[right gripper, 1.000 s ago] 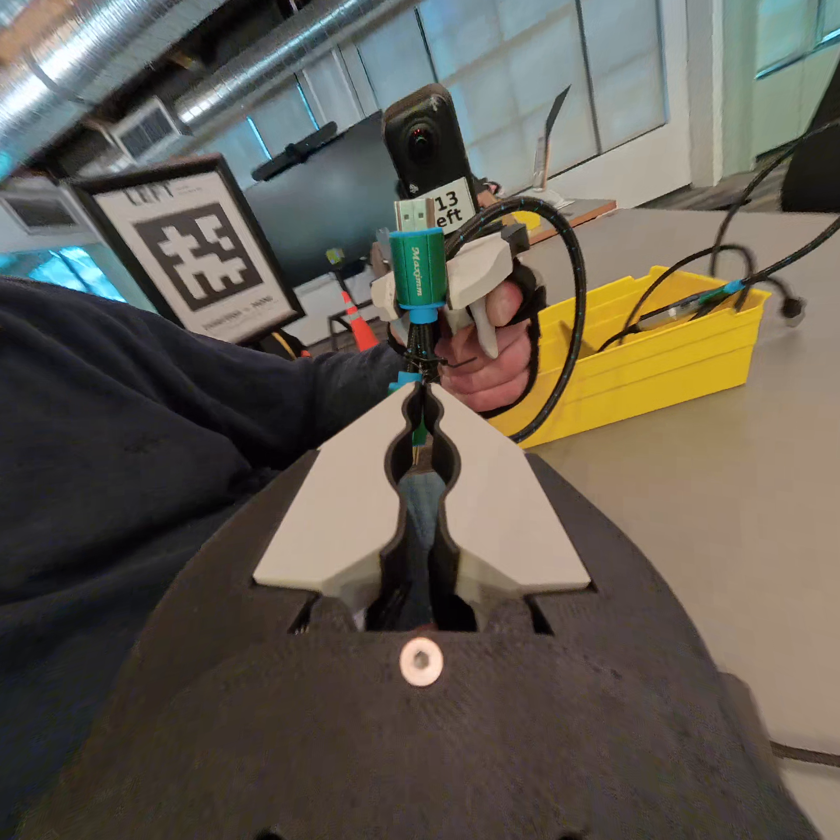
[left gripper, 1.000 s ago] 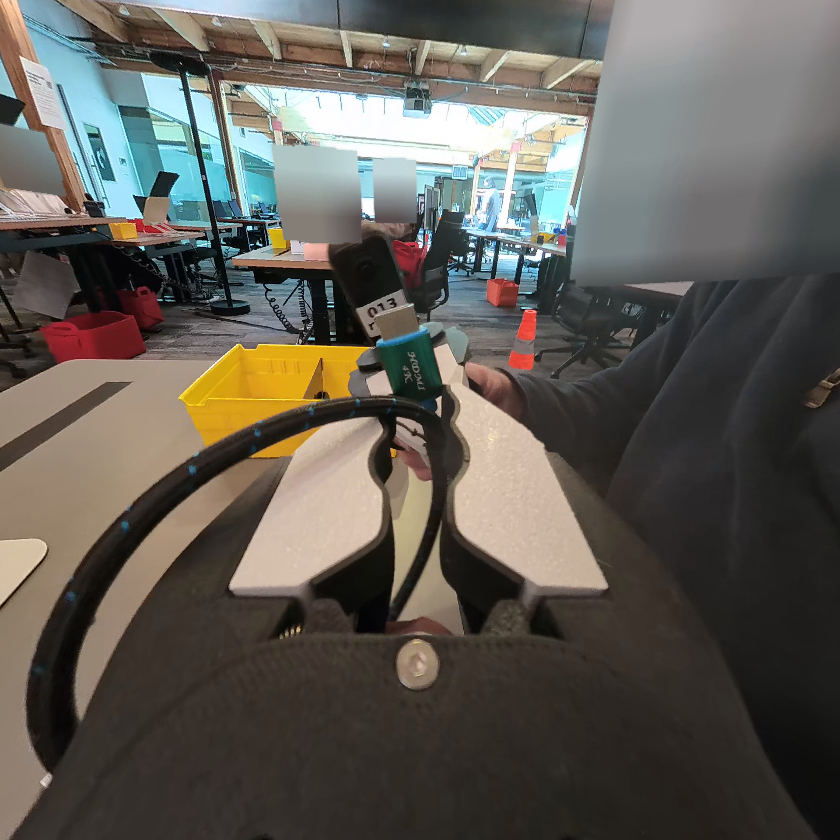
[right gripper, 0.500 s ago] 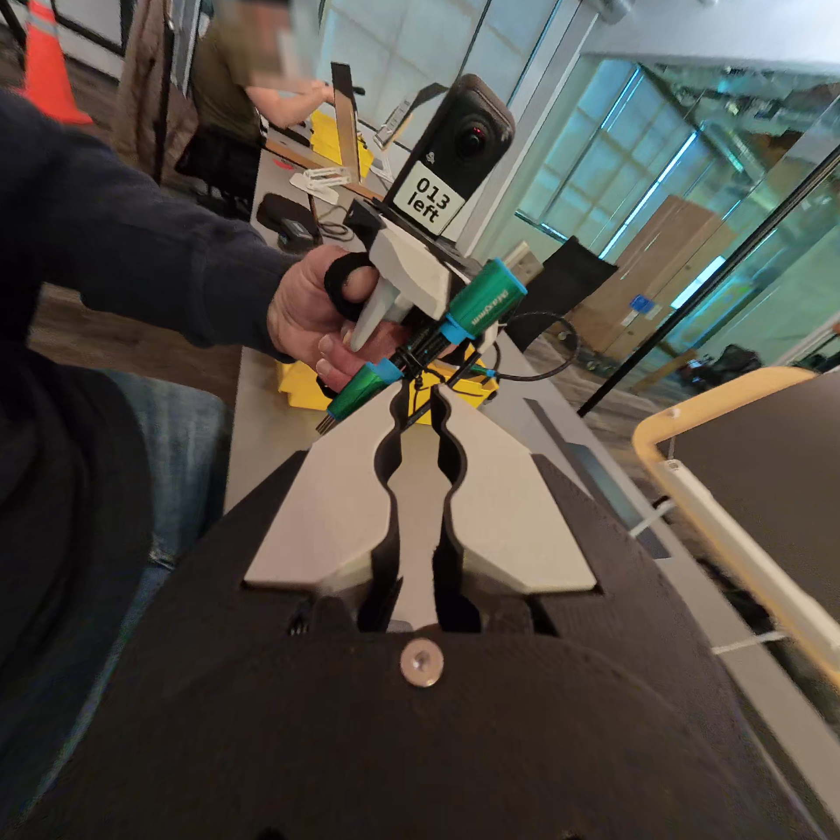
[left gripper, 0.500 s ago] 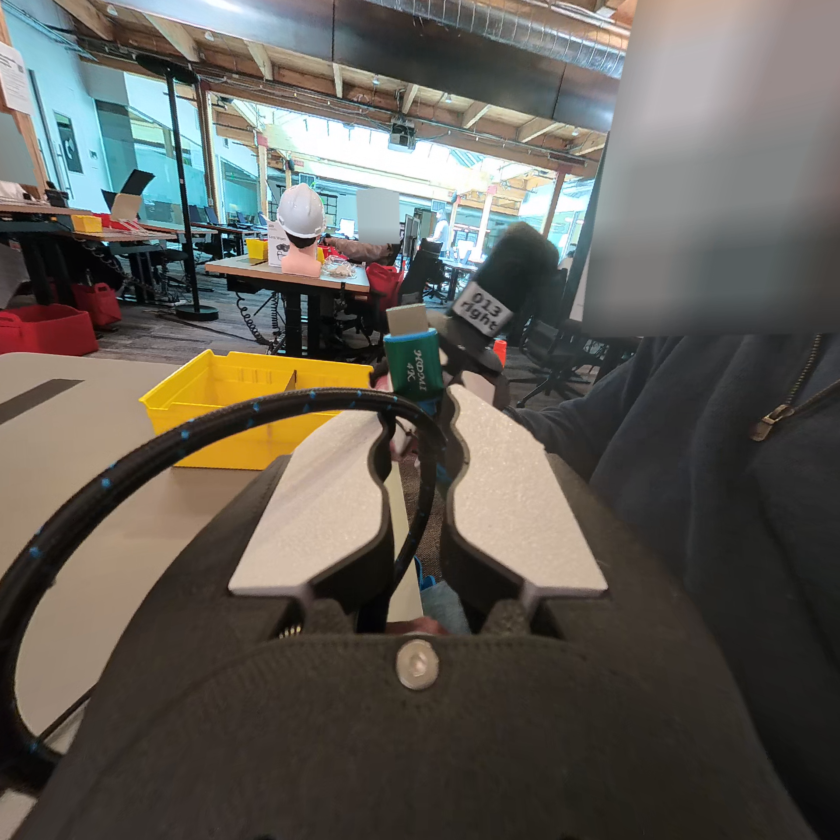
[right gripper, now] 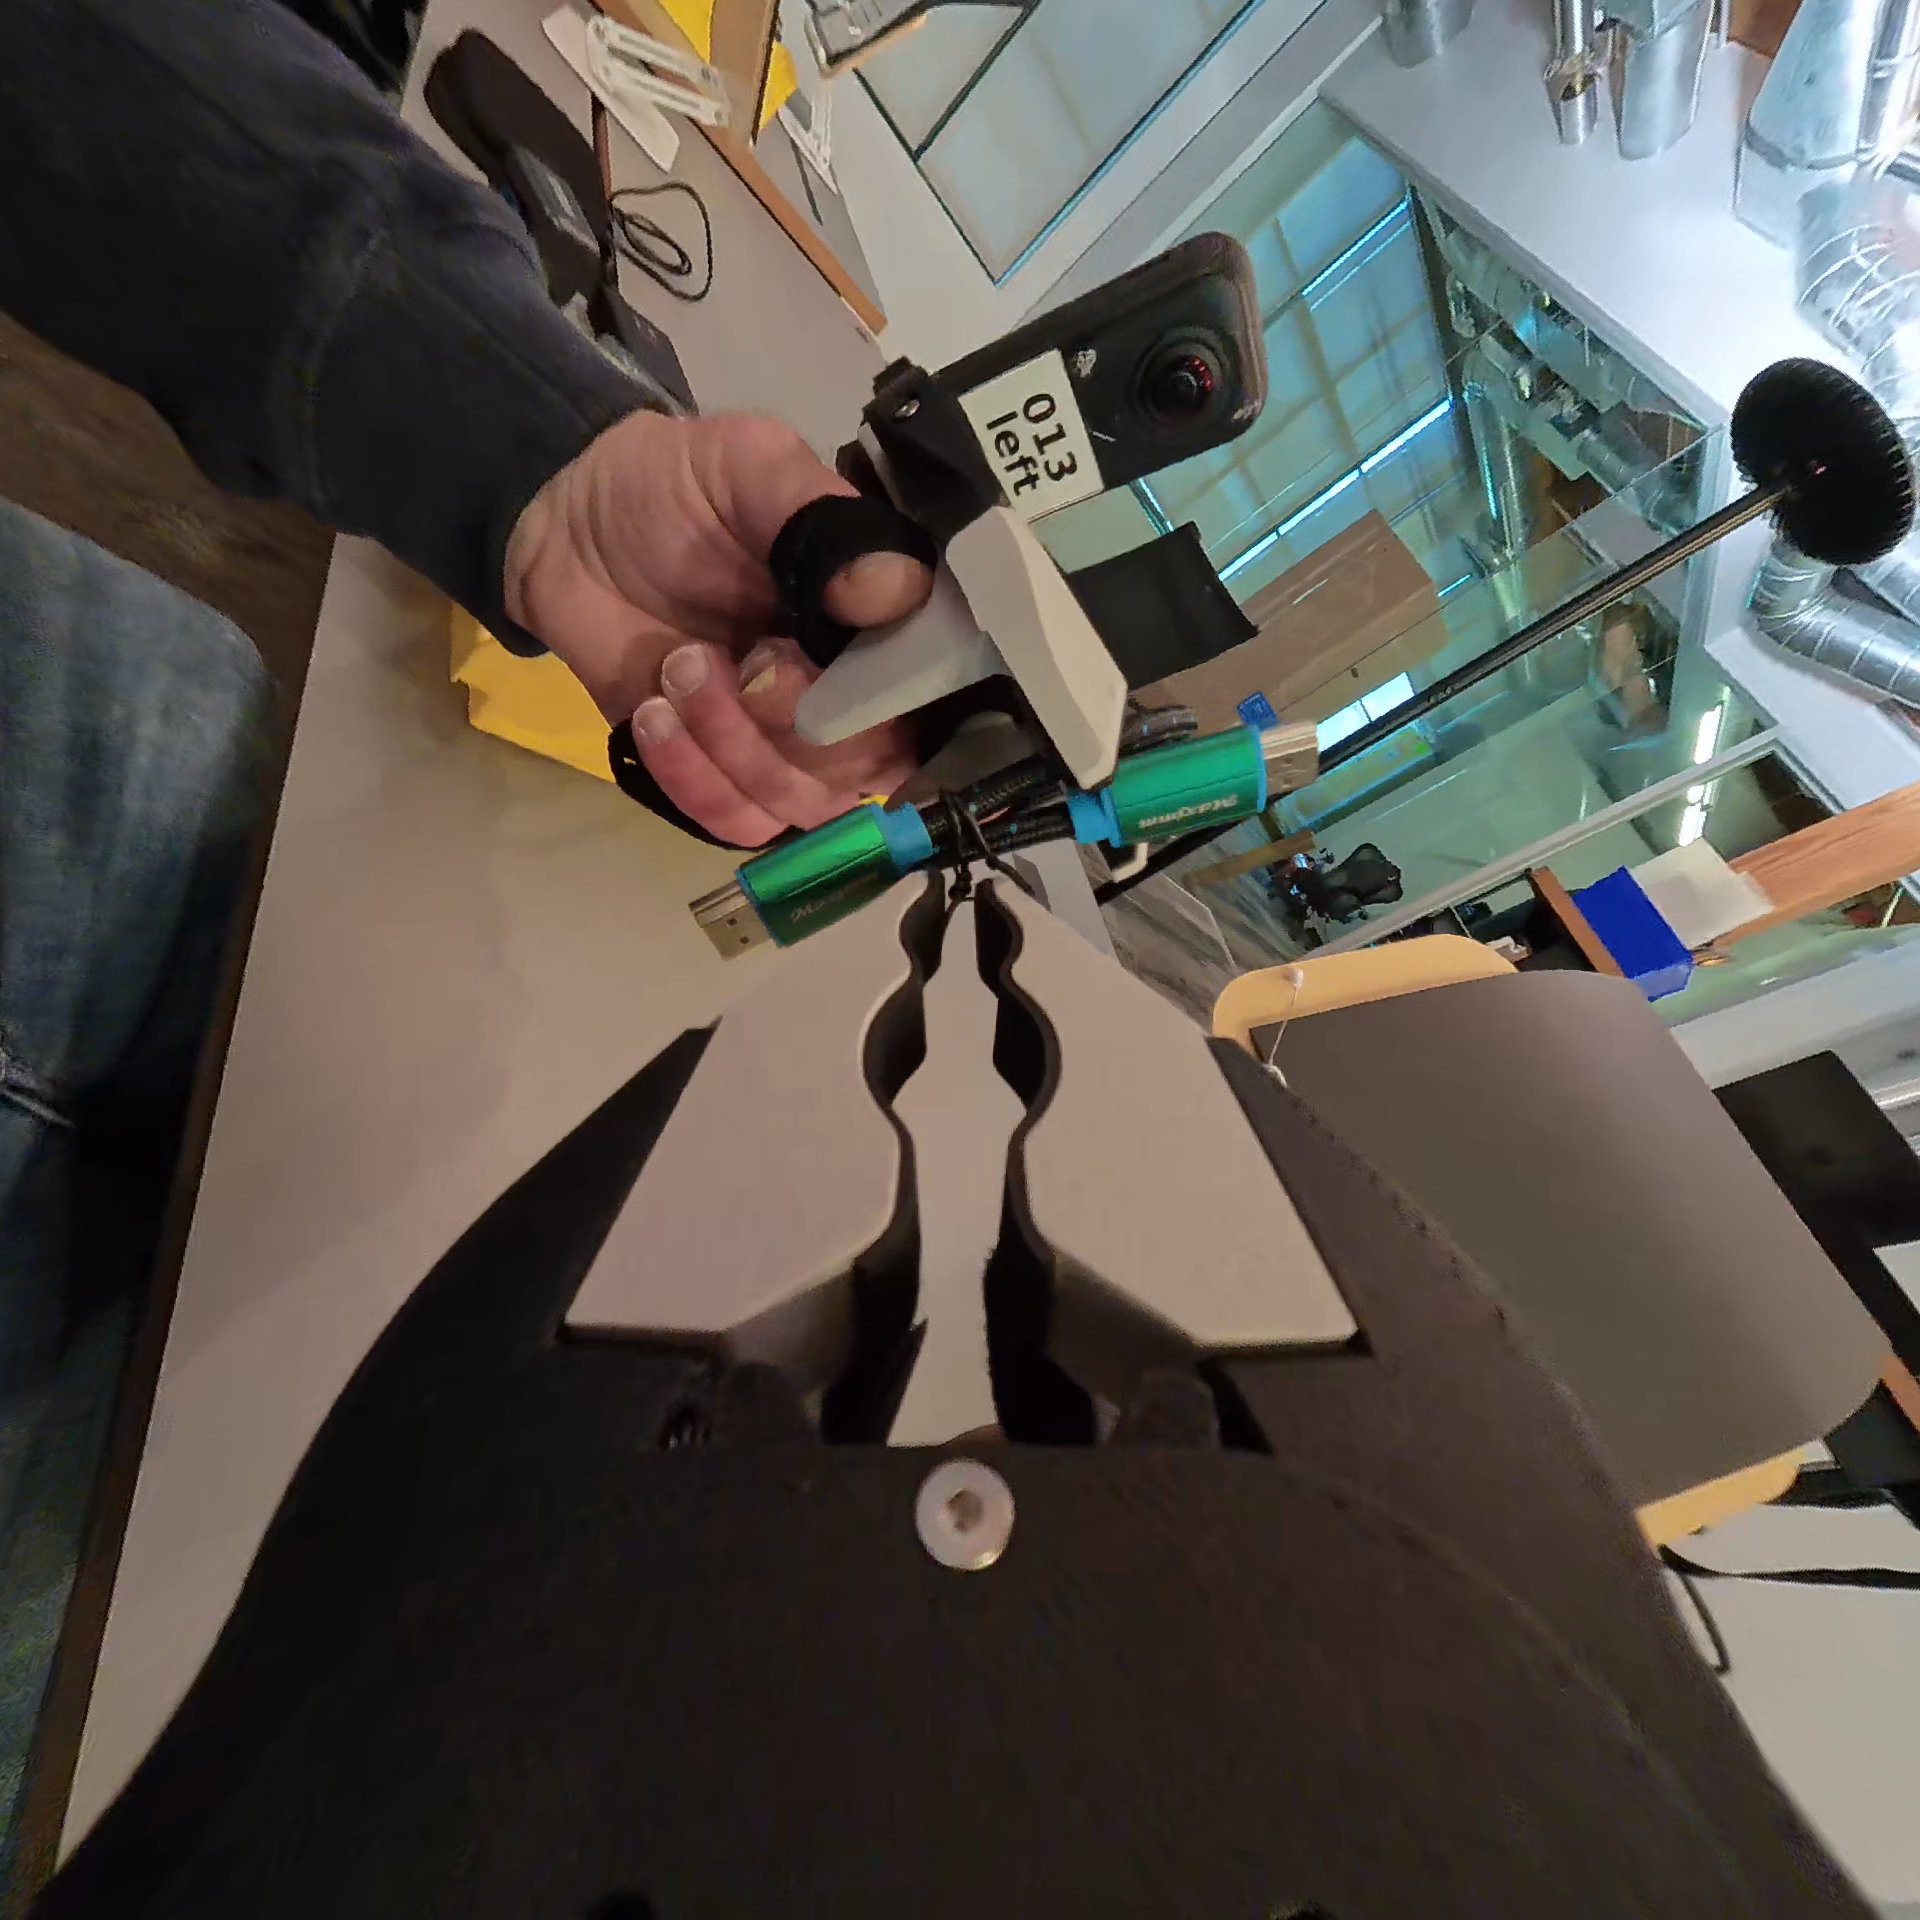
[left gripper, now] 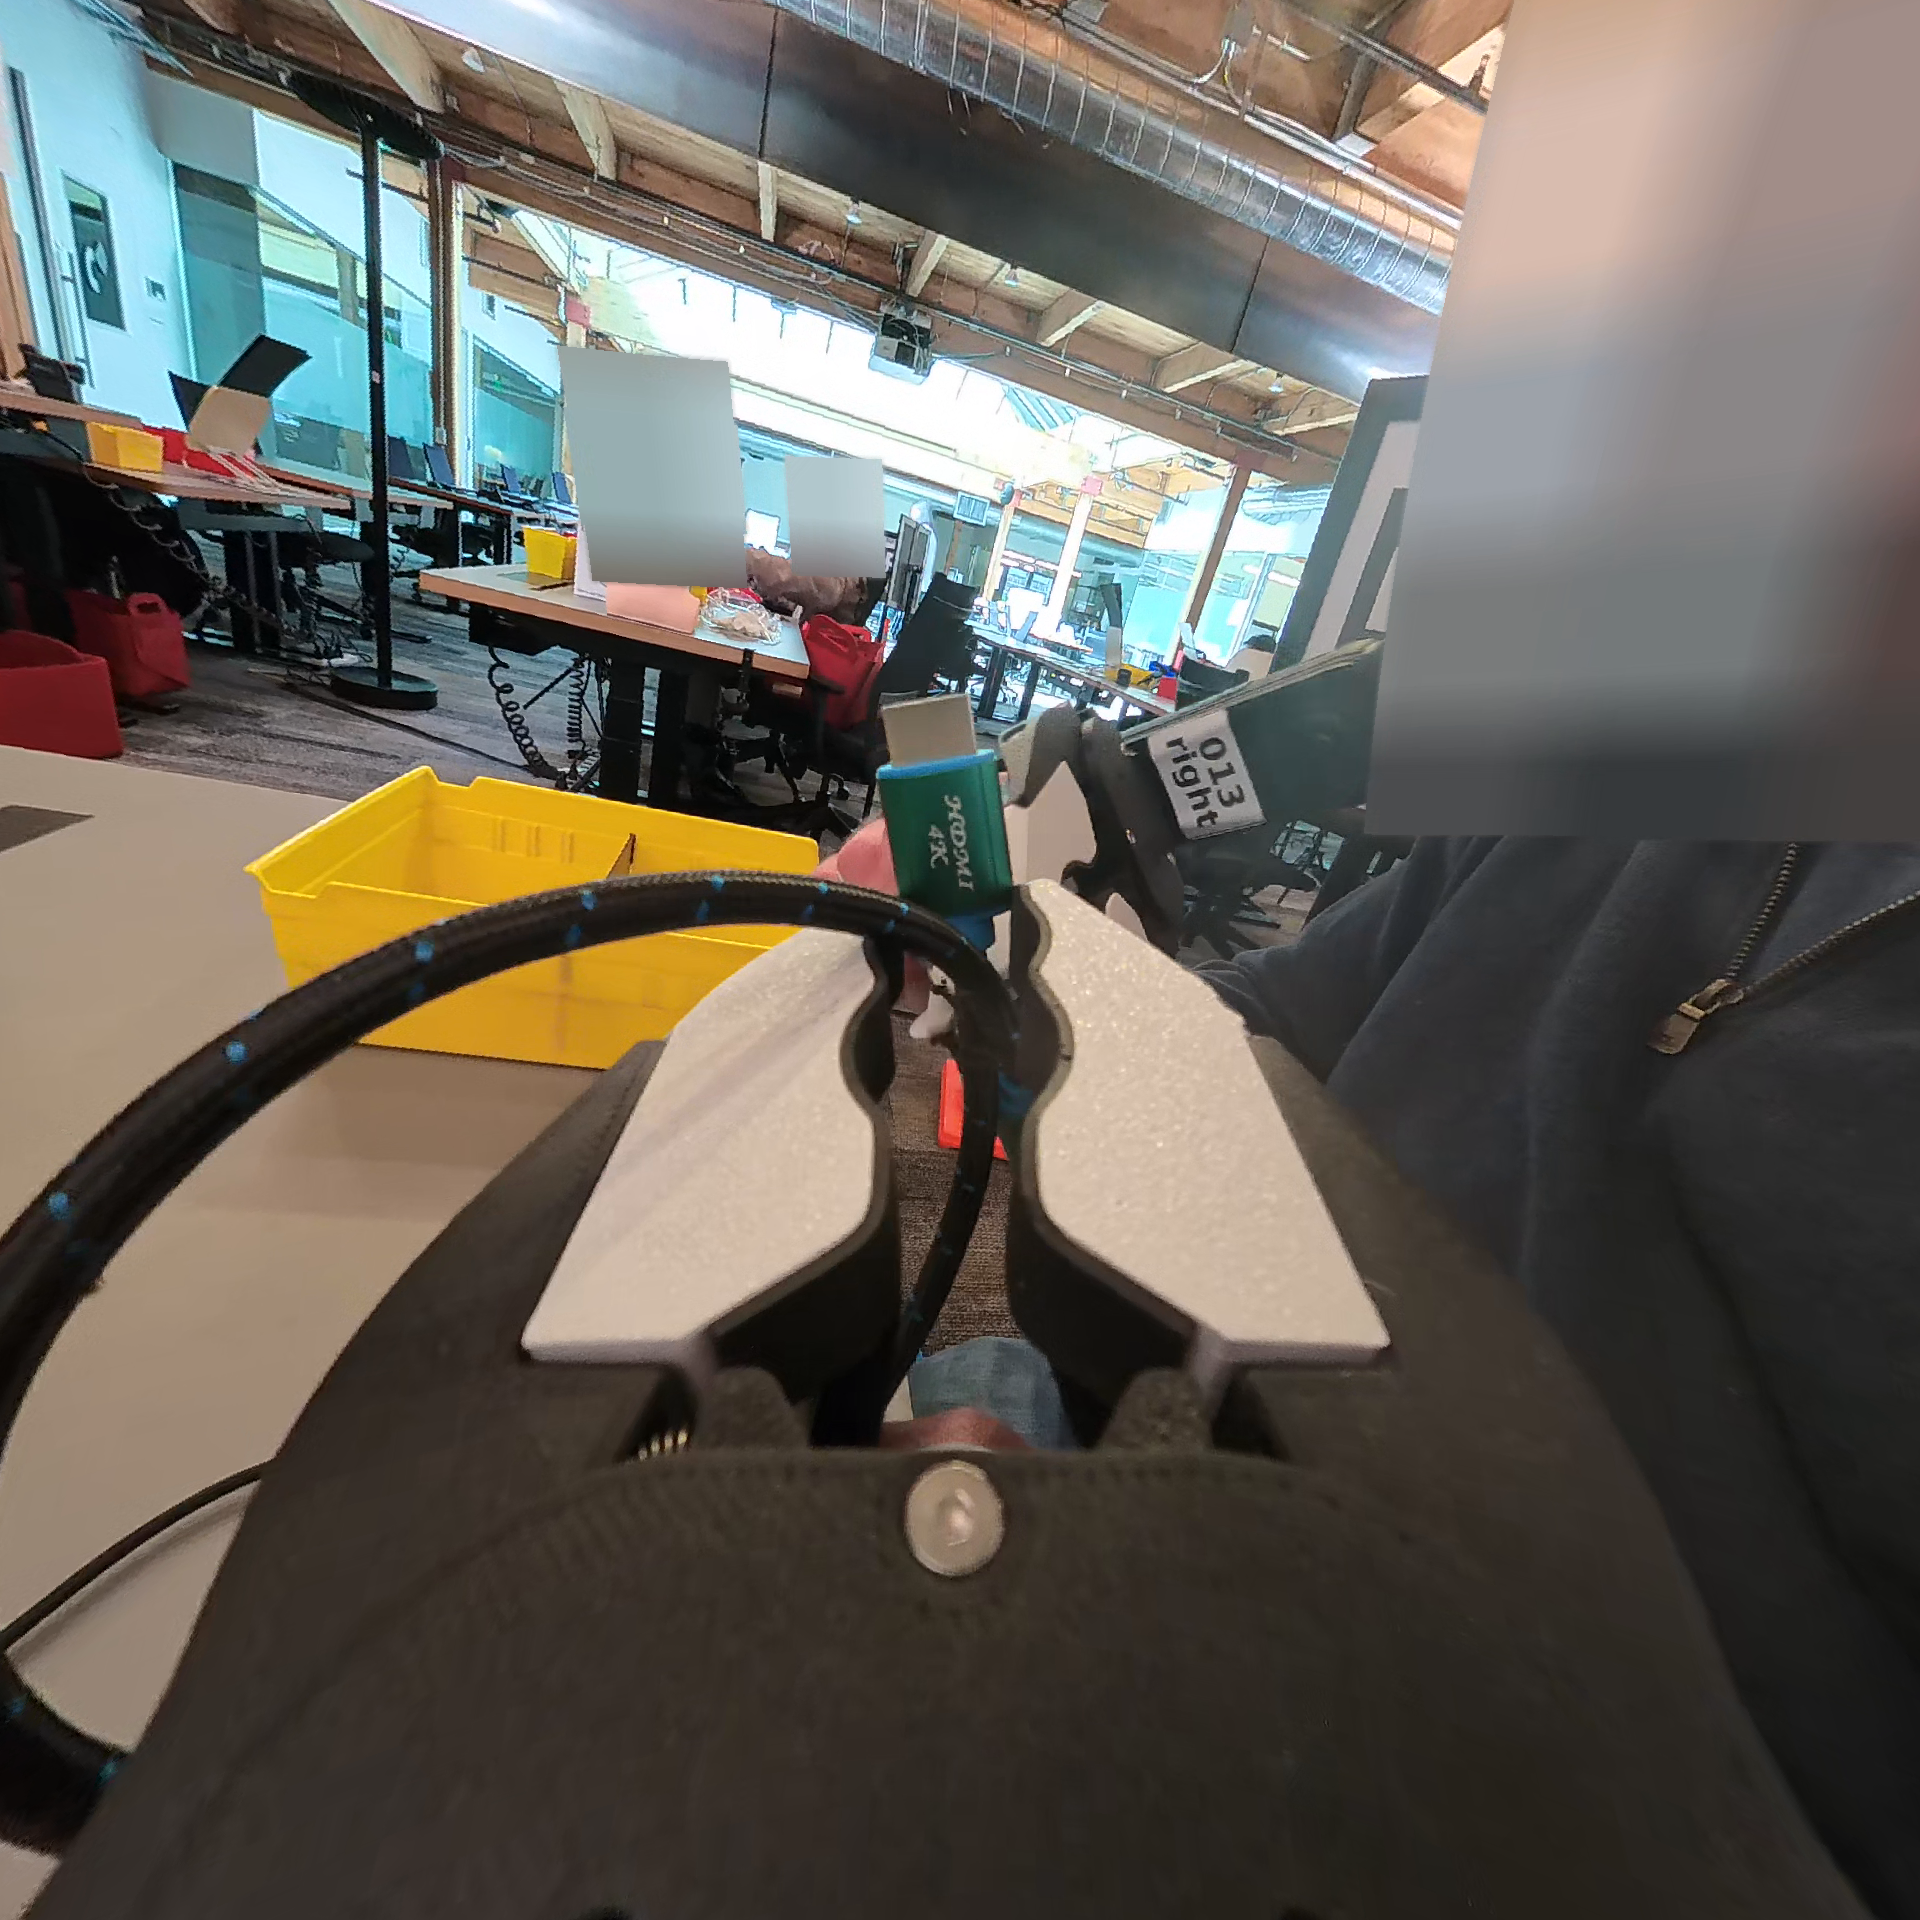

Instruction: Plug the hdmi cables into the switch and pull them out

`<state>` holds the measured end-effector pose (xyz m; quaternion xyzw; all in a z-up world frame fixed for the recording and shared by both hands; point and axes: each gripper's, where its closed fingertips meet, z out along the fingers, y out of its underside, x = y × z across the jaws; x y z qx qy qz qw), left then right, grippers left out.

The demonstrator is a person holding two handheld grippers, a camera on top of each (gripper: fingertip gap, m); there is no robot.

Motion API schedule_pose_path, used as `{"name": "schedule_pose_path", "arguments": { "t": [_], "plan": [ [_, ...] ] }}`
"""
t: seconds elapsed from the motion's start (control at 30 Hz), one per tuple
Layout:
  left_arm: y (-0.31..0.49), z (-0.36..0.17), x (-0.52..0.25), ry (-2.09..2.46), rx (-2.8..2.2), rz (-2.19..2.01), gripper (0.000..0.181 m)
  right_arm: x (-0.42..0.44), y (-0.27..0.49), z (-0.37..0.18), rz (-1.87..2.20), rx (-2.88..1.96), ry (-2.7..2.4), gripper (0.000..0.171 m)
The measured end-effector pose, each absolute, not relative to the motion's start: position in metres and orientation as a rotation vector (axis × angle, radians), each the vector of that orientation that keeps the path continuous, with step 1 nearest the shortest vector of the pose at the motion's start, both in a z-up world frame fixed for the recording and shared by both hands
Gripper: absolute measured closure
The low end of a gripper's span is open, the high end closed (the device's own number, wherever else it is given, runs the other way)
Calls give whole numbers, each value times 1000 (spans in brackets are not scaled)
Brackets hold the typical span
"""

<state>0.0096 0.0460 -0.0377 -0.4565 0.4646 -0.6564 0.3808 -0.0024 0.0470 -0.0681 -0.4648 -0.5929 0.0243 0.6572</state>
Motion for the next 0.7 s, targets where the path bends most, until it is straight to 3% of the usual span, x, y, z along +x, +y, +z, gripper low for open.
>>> {"name": "schedule_pose_path", "arguments": {
  "t": [0.27, 0.7],
  "plan": [
    [46, -40, 11, 1203, -1169, -1626, 163, -1, 49, -75, 219, -1177, -1329, 170],
    [43, -43, 12, 1303, -1147, -1457, 163, 0, 41, -79, 1134, -1498, -1082, 171]
  ]
}}
